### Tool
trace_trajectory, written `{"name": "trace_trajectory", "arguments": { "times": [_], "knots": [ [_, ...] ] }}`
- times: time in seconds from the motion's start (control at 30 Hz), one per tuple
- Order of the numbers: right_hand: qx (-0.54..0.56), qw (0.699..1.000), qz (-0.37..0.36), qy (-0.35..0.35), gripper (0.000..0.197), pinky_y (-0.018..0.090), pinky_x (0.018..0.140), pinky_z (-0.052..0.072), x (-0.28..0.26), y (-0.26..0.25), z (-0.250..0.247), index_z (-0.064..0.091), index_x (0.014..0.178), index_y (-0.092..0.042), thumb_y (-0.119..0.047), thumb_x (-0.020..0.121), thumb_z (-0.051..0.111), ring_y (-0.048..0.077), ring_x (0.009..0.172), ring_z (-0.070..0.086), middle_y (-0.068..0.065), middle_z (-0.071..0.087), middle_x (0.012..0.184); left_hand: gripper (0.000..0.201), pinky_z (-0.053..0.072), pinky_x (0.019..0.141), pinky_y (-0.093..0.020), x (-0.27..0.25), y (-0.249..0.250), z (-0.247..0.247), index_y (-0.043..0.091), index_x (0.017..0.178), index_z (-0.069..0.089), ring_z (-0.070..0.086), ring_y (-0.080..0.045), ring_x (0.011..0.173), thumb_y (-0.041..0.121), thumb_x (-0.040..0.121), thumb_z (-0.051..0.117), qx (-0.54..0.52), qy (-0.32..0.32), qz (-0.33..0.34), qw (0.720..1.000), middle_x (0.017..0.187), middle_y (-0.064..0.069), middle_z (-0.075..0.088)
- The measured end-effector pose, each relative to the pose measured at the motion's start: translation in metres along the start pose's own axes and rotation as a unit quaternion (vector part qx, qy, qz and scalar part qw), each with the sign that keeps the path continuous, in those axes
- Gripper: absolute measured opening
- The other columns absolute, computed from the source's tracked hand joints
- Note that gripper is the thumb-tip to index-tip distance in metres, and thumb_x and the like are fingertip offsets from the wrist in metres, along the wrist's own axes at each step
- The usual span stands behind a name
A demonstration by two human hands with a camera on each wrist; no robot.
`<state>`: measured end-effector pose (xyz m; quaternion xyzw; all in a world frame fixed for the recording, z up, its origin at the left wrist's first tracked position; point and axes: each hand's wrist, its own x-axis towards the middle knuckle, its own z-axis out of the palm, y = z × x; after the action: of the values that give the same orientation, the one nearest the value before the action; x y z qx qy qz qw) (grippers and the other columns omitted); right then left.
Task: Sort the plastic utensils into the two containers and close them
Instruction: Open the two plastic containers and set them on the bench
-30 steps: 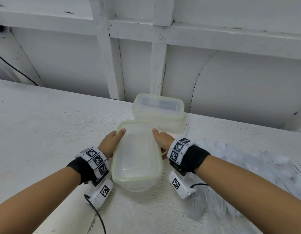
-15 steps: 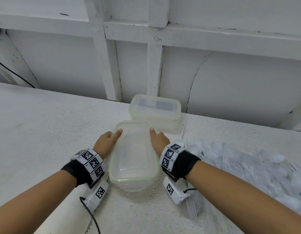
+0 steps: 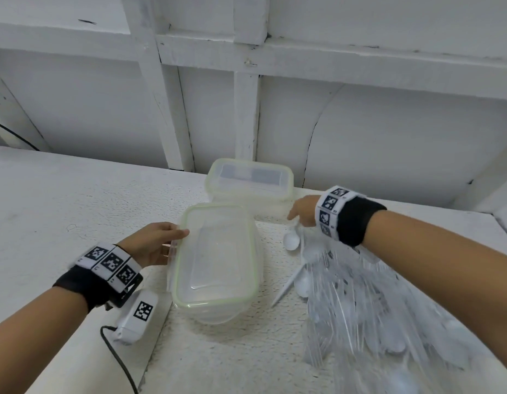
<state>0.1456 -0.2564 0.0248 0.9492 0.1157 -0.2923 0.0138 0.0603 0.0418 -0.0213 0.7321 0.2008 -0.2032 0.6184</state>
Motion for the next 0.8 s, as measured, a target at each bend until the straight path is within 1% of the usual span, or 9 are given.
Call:
{"name": "trace_trajectory", "arguments": {
  "times": [0.07,0.13,0.2,0.3,0.47,0.53,0.63,0.7,0.8],
  "knots": [
    [-0.044,0.999,-0.012,-0.028,0.043,0.025,0.108,0.025,0.009,0.004,0.016,0.040,0.140,-0.016,-0.013,0.097,0.044,0.022,0.135,0.035,0.005,0.037,0.148,0.017,0.055,0.051,-0.024,0.001,0.000,0.001,0.003,0.098,0.056,0.064,-0.014,0.055,0.018,0.090,0.059,-0.007,-0.009,0.004,1.000,0.077,-0.006,0.065],
    [-0.070,0.997,-0.009,-0.043,0.044,0.029,0.111,0.021,0.012,0.006,0.024,0.036,0.143,-0.017,-0.025,0.100,0.040,0.021,0.138,0.031,0.004,0.033,0.150,0.015,0.054,0.049,-0.024,0.001,0.001,0.003,0.003,0.096,0.056,0.064,-0.014,0.053,0.017,0.090,0.058,-0.013,-0.017,0.006,1.000,0.075,-0.006,0.065],
    [-0.092,0.994,-0.018,-0.049,0.045,0.029,0.110,0.023,0.009,0.009,0.026,0.037,0.142,-0.015,-0.029,0.099,0.041,0.021,0.137,0.032,0.004,0.035,0.149,0.013,0.054,0.050,-0.024,0.001,0.002,0.005,0.003,0.094,0.055,0.065,-0.014,0.053,0.016,0.090,0.058,-0.016,-0.020,0.009,1.000,0.076,-0.006,0.065],
    [-0.105,0.993,-0.044,-0.036,0.041,0.028,0.105,0.030,-0.004,0.020,0.029,0.046,0.137,-0.015,-0.029,0.098,0.043,0.020,0.130,0.041,0.004,0.045,0.142,0.013,0.055,0.050,-0.025,0.001,0.003,0.010,0.003,0.094,0.056,0.065,-0.014,0.054,0.015,0.090,0.058,-0.024,-0.024,0.012,0.999,0.076,-0.006,0.066],
    [-0.116,0.991,-0.066,-0.029,0.034,0.026,0.097,0.035,-0.015,0.046,0.041,0.054,0.128,-0.022,-0.030,0.096,0.048,0.019,0.121,0.048,0.002,0.054,0.131,0.018,0.055,0.051,-0.026,-0.001,0.006,0.019,0.002,0.099,0.058,0.067,-0.015,0.059,0.017,0.090,0.058,-0.024,-0.030,0.019,0.999,0.081,-0.007,0.068],
    [-0.120,0.990,-0.066,-0.029,0.032,0.028,0.097,0.036,-0.018,0.052,0.045,0.056,0.126,-0.024,-0.030,0.095,0.048,0.018,0.119,0.049,0.001,0.055,0.129,0.020,0.055,0.052,-0.026,-0.001,0.007,0.022,0.001,0.101,0.057,0.067,-0.017,0.063,0.017,0.090,0.058,-0.022,-0.029,0.020,0.999,0.083,-0.008,0.067],
    [-0.109,0.992,-0.057,-0.034,0.031,0.027,0.099,0.036,-0.020,0.056,0.045,0.058,0.125,-0.023,-0.028,0.095,0.049,0.017,0.120,0.050,-0.001,0.057,0.130,0.020,0.055,0.053,-0.027,-0.001,0.007,0.023,0.001,0.102,0.056,0.067,-0.020,0.067,0.017,0.091,0.058,-0.021,-0.027,0.020,0.999,0.085,-0.009,0.067],
    [-0.101,0.993,-0.053,-0.020,0.035,0.028,0.104,0.033,-0.019,0.053,0.043,0.055,0.130,-0.021,-0.030,0.097,0.045,0.017,0.124,0.047,-0.001,0.053,0.136,0.016,0.055,0.052,-0.026,-0.002,0.008,0.022,0.002,0.097,0.056,0.067,-0.018,0.063,0.016,0.091,0.058,-0.021,-0.026,0.019,0.999,0.081,-0.007,0.068],
    [-0.095,0.992,-0.082,0.008,0.042,0.036,0.107,0.029,-0.023,0.033,0.042,0.046,0.136,-0.023,-0.040,0.099,0.036,0.019,0.129,0.042,0.000,0.046,0.141,0.012,0.055,0.050,-0.026,-0.002,0.010,0.021,0.004,0.090,0.056,0.068,-0.017,0.058,0.016,0.091,0.058,-0.018,-0.029,0.016,0.999,0.072,-0.004,0.070]
  ]
}}
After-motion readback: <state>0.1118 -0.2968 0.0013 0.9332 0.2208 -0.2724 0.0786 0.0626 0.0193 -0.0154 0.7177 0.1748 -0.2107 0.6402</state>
